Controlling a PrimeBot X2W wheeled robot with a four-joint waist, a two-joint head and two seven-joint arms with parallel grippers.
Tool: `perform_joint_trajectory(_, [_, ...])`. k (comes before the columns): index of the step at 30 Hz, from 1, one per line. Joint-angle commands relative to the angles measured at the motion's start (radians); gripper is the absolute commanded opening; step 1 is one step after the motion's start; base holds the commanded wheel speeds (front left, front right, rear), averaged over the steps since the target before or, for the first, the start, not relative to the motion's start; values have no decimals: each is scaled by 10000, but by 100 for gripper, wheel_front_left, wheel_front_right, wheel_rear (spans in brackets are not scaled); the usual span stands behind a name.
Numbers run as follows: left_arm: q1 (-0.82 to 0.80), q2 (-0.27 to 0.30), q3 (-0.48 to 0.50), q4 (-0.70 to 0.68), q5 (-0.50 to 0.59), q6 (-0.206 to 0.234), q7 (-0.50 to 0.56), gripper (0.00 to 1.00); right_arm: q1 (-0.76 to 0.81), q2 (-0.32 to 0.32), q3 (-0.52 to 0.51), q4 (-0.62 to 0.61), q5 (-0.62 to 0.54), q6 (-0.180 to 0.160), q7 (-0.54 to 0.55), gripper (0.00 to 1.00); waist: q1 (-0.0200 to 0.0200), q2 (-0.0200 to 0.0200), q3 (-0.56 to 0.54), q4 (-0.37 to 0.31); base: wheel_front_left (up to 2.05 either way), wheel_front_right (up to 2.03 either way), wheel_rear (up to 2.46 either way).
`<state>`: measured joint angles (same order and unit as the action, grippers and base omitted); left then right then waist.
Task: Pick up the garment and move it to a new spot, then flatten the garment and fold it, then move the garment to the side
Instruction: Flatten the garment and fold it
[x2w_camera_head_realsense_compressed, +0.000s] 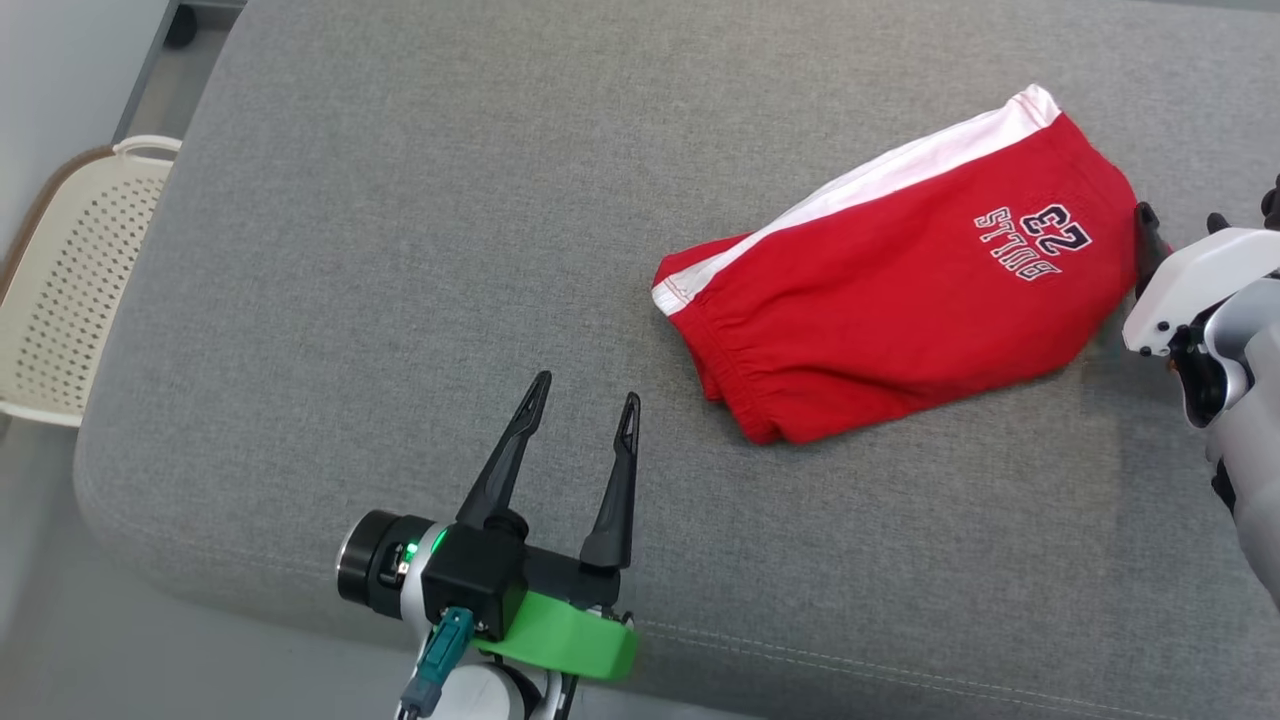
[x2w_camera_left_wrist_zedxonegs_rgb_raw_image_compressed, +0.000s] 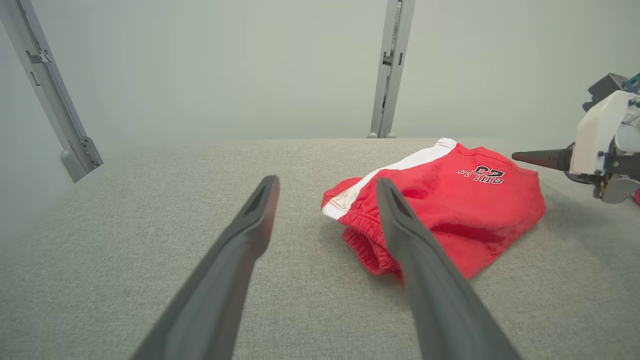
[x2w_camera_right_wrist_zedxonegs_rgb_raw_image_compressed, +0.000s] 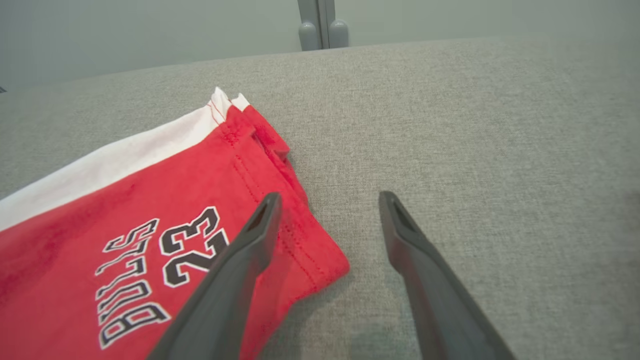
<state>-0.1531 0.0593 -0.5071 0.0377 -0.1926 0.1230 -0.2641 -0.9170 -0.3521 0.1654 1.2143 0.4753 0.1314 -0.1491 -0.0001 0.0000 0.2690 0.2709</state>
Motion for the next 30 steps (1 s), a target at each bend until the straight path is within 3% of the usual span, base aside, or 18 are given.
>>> perform_joint_trajectory(1, [-162, -25, -28, 52, 62, -73, 1, 100, -143, -43, 6, 144, 78, -16, 121, 100, 1, 0, 320, 332, 0, 0, 0])
perform_joint_trajectory(10, [-439, -71, -225, 132, 121, -246, 1, 100, -719, -361, 94, 571, -62, -16, 493, 98, 1, 0, 775, 773, 0, 0, 0])
perform_joint_trajectory(12, [-474, -79, -228, 141, 110, -215, 1, 100, -765, -396, 49, 637, -44, -16, 658, 47, 1, 0, 838, 830, 0, 0, 0])
perform_joint_trajectory(13, [-475, -81, -233, 140, 100, -197, 1, 100, -774, -380, 38, 665, -33, -15, 733, 30, 1, 0, 860, 842, 0, 0, 0])
perform_joint_trajectory(14, [-481, -82, -233, 143, 88, -182, 1, 100, -780, -367, 33, 686, -38, -15, 771, 0, 1, 0, 873, 844, 0, 0, 0])
perform_joint_trajectory(19, [-453, -83, -201, 205, 5, -107, 1, 100, -511, -98, 63, 750, 130, -16, 824, 0, 1, 0, 744, 635, 0, 0, 0])
perform_joint_trajectory(30, [-203, -79, 42, 276, 124, -135, 1, 100, 499, 546, 435, -293, 1113, -16, -597, 0, 1, 0, 21, -467, 0, 0, 0])
